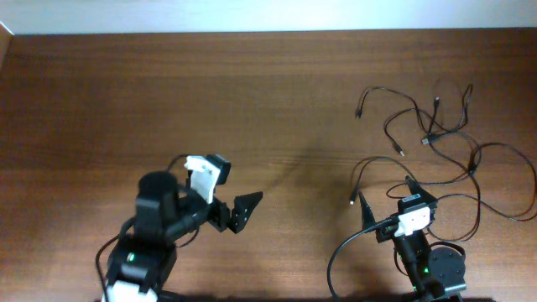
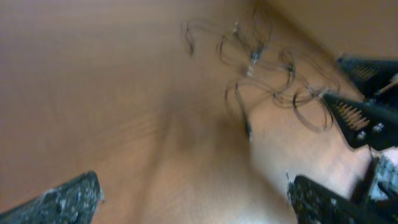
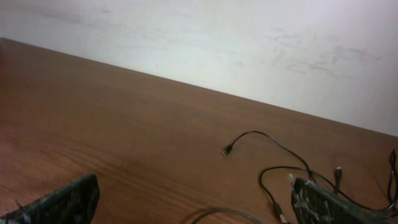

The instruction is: Untangle cables

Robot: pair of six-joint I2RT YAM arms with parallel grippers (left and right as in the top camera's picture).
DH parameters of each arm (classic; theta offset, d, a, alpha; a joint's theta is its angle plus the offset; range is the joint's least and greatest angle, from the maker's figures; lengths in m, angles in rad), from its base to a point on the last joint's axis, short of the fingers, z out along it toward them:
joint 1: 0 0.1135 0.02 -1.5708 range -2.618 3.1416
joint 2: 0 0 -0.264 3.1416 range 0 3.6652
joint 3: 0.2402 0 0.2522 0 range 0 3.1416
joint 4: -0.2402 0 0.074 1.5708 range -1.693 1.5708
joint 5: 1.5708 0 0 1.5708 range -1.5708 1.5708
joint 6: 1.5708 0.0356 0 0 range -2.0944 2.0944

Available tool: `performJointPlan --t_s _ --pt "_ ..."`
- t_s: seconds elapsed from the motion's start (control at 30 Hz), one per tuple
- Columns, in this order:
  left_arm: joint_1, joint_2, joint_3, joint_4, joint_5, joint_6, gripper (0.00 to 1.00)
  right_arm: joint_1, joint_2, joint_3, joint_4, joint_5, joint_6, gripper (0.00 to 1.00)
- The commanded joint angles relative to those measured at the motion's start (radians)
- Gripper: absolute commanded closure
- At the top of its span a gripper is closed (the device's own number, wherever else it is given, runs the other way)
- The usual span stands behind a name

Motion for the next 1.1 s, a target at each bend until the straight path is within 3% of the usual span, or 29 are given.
performJointPlan --t_s 0.0,0.3,0.53,0.67,1.07 --pt "0.002 -0.177 -0.074 0.176 0.008 0.014 0.01 -0.007 -0.01 -0.005 -0.004 -0.008 0.01 0.01" --pt "0.107 -0.563 -0.287 0.476 0.009 0.014 0.01 -0.007 -0.01 -0.005 -0.004 -0.008 0.01 0.01" --pt "0.153 -0.74 -0.367 0.512 0.011 0.014 0.01 -0.007 -0.01 -0.005 -0.004 -0.008 0.01 0.02" --pt "0.195 -0.769 -0.407 0.611 0.011 0.014 0.01 -0.007 -0.01 -0.005 -0.004 -0.008 0.01 0.01" --pt "0.177 -0.769 -0.541 0.608 0.011 0.014 0.01 -0.007 -0.01 -0.005 -0.005 -0.008 0.01 0.01"
